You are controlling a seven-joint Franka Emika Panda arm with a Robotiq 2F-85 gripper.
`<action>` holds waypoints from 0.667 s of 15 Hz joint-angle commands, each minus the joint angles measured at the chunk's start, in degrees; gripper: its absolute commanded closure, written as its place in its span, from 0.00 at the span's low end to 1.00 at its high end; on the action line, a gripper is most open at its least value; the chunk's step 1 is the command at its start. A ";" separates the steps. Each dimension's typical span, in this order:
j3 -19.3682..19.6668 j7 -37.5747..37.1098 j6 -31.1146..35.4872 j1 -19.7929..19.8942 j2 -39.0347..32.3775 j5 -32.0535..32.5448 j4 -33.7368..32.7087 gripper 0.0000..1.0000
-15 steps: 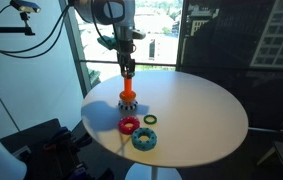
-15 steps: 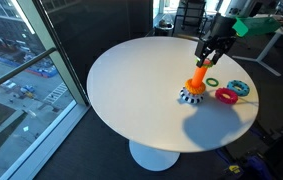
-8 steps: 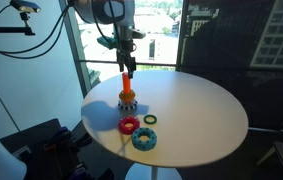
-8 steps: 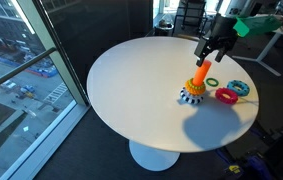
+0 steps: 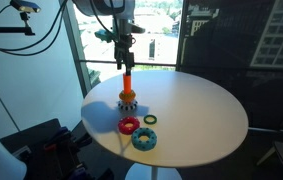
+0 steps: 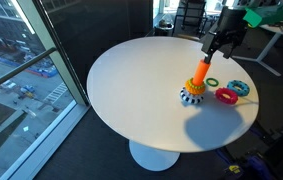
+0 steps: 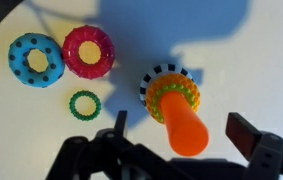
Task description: Put the yellow ring through the pole
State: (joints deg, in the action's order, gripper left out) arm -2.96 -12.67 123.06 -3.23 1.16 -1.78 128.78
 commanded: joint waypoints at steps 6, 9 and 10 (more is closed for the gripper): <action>2.07 4.29 -12.82 2.32 10.38 1.98 0.47 0.00; 3.05 5.77 -16.65 3.36 14.56 2.42 0.59 0.00; 3.36 6.25 -17.68 3.70 15.88 2.55 0.61 0.00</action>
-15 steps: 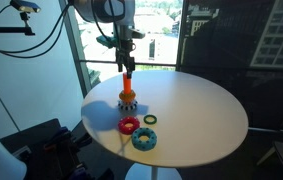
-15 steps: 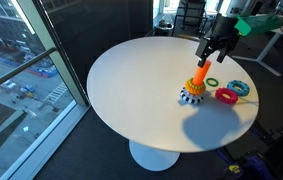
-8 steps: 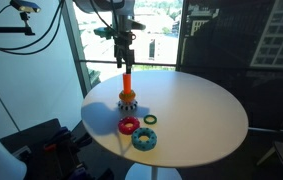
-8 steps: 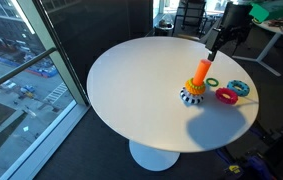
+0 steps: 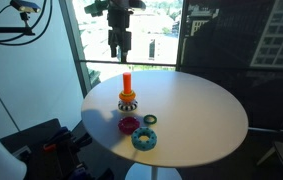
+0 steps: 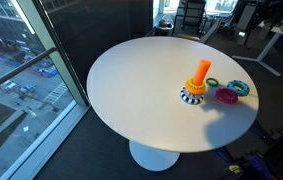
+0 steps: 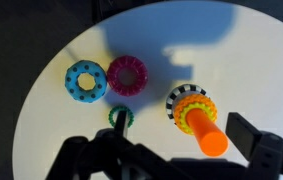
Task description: Put the yellow ring through the pole
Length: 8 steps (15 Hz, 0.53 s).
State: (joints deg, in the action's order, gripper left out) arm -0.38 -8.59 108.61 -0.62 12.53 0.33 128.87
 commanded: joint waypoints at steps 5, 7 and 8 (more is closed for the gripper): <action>1.60 2.36 -4.86 2.48 9.01 0.40 0.63 0.00; 1.19 1.34 -4.11 2.44 7.73 -0.09 0.08 0.00; 1.21 1.34 -4.11 2.47 8.05 -0.10 0.10 0.00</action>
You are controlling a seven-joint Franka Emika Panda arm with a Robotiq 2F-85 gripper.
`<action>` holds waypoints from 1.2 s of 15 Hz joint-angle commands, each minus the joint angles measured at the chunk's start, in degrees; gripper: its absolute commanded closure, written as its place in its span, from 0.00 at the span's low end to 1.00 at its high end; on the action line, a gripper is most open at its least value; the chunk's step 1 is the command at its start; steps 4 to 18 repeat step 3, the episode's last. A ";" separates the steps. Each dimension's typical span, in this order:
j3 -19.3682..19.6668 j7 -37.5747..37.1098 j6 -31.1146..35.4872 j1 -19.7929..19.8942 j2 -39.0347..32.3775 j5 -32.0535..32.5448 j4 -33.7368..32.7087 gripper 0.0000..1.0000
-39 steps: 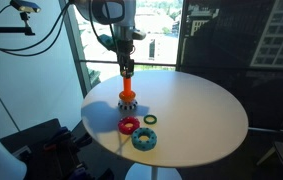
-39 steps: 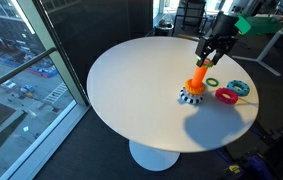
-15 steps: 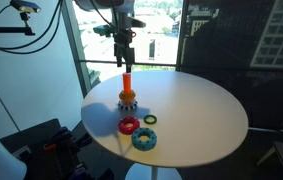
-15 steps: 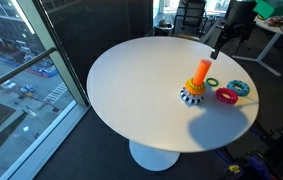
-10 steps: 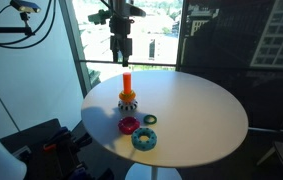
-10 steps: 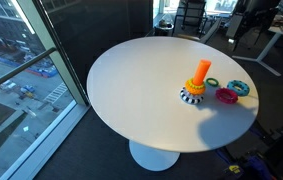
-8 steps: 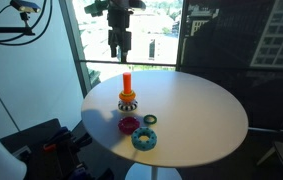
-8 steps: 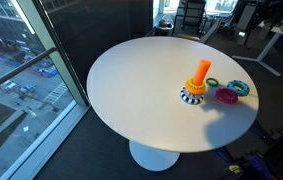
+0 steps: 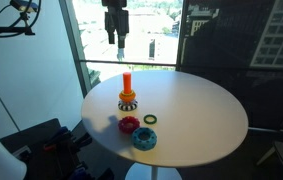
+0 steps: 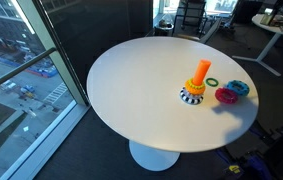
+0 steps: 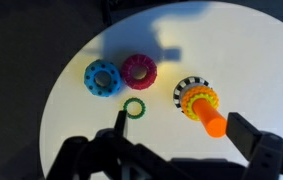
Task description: Put the yellow ring through the pole
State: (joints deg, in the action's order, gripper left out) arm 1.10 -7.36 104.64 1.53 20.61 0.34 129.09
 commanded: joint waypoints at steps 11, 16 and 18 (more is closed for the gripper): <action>-0.30 0.10 -0.13 0.29 -0.34 -0.09 -0.03 0.00; -0.30 0.10 -0.13 0.29 -0.34 -0.09 -0.03 0.00; -0.30 0.10 -0.13 0.29 -0.34 -0.09 -0.03 0.00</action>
